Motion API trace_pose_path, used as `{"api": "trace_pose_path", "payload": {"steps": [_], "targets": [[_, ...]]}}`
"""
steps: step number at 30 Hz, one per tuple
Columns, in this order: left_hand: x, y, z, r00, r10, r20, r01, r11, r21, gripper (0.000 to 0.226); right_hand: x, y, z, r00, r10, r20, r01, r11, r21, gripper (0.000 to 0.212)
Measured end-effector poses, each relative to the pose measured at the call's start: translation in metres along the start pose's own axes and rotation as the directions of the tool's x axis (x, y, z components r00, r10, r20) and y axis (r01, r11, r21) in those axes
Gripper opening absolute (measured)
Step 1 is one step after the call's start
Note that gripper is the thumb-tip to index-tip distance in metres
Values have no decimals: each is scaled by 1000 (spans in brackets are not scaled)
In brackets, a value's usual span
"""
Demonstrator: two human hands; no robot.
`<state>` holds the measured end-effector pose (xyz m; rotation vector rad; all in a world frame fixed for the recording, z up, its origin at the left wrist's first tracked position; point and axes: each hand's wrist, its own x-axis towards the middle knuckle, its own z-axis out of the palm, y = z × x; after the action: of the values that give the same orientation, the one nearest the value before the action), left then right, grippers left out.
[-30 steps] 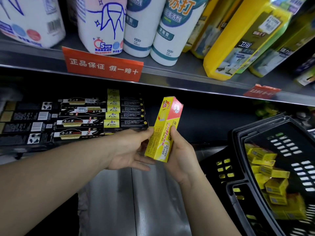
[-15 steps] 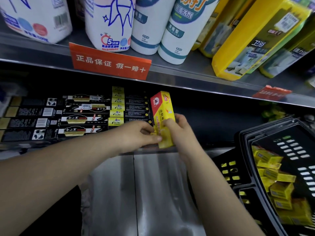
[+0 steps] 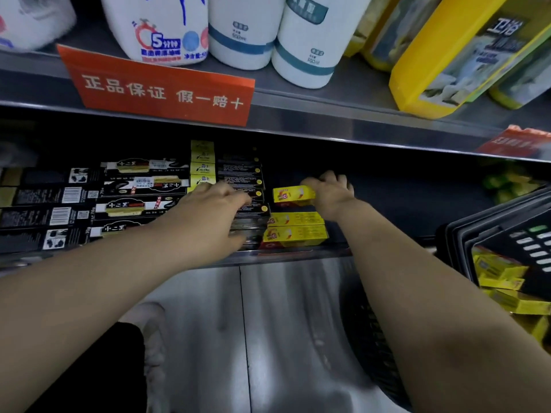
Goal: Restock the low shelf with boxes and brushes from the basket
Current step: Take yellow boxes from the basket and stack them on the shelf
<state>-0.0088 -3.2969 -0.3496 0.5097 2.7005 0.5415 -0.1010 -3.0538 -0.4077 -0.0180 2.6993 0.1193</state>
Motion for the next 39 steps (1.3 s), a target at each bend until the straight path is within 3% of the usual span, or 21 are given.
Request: {"api": "trace_pose_path", "payload": {"steps": [5,7,12,15,18,21,23,26,29,32,34,39], "targets": [[9,0,4,1000,9,13,-9,1000,-19,63,12,1,26,972,-79,222,32,978,206,48],[12,0,6,1000,18,12,-18,999,-28,63,15,-3,32,966,-92,242,36,974,225,50],[21,4,9,999,33,-9,-33,998,-44,63,11,4,37,976,-5,220,-68,943,325,79],[23,12,9,997,65,-30,-66,996,-55,60,6,3,38,970,-21,242,-81,912,403,78],[24,23,7,993,89,-74,-95,993,-68,61,2,-1,33,967,-28,253,-69,928,366,79],[26,40,4,986,114,-125,-121,991,-55,66,-4,-1,11,956,31,290,-95,973,209,80],[27,54,0,976,145,-161,-158,985,-74,65,-12,2,-18,967,-5,257,-30,990,136,74],[28,81,-5,946,243,-217,-269,958,-102,56,-44,15,-66,984,-113,139,79,970,232,61],[29,112,-3,898,364,-248,-398,912,-103,43,-94,48,-93,993,-103,-56,117,853,508,41],[29,147,5,853,441,-278,-490,861,-137,38,-147,98,-93,972,30,-231,154,660,735,9],[27,173,12,818,493,-297,-552,818,-163,37,-177,134,-79,957,159,-243,126,524,842,10],[25,229,32,736,646,-205,-677,712,-185,36,-221,207,-12,925,372,-72,-83,384,920,19]]}}
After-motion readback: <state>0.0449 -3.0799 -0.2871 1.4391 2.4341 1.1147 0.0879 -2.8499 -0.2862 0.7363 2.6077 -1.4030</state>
